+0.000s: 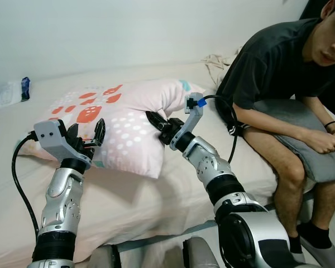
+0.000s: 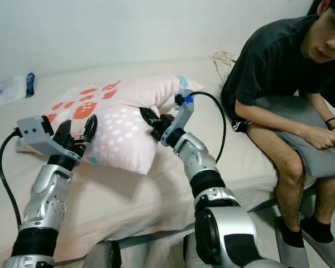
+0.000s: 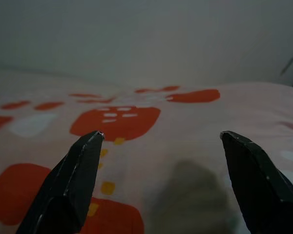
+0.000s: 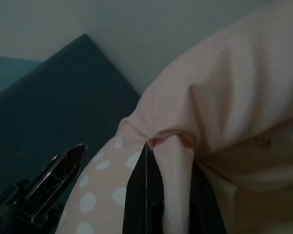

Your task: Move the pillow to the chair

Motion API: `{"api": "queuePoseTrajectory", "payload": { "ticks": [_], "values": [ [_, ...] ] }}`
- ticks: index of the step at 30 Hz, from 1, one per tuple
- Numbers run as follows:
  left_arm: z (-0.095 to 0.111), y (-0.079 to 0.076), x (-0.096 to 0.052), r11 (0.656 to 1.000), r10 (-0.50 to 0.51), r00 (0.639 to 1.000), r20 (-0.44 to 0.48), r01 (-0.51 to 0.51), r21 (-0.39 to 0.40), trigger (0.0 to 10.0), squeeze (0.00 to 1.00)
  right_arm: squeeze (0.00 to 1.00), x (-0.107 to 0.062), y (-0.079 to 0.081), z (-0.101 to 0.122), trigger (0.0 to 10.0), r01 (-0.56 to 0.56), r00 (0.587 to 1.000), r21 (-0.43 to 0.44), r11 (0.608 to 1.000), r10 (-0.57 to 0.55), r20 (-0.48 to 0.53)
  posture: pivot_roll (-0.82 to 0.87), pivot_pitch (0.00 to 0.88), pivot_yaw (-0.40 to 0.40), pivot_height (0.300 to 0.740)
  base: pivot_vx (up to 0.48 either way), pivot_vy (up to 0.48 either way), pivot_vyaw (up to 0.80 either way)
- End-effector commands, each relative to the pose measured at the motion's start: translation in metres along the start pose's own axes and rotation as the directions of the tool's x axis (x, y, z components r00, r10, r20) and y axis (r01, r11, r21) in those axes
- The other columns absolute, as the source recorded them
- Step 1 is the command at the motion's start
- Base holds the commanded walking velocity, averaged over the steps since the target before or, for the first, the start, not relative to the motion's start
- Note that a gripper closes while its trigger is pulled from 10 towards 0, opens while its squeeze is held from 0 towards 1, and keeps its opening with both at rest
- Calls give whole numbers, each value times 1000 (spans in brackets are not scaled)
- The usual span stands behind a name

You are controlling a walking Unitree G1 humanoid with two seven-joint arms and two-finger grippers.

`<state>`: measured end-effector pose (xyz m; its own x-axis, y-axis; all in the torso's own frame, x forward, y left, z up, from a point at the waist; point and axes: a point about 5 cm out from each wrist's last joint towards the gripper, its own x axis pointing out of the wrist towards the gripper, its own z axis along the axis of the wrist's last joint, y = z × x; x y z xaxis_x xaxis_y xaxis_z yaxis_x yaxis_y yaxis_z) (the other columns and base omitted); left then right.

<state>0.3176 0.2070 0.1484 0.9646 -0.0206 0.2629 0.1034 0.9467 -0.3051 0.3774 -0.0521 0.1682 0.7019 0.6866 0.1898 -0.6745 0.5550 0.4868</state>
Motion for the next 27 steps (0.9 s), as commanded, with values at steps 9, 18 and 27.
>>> {"api": "queuePoseTrajectory", "payload": {
  "ticks": [9,18,27],
  "values": [
    [-8,-1,-4,1000,-6,1000,-29,7,6,10000,0,0,2,4,8,10000,-41,998,-17,999,42,45,-22,85,-37,696,0,0,0],
    [-17,-6,-7,998,-54,996,-73,56,22,10000,0,0,1,3,9,10000,-33,998,-18,999,34,48,-24,84,-37,731,0,0,0],
    [-23,-10,-10,996,-83,991,-102,86,23,10000,0,0,1,4,6,10000,-36,999,-22,999,37,40,-22,82,-38,740,0,0,0]
  ]
}}
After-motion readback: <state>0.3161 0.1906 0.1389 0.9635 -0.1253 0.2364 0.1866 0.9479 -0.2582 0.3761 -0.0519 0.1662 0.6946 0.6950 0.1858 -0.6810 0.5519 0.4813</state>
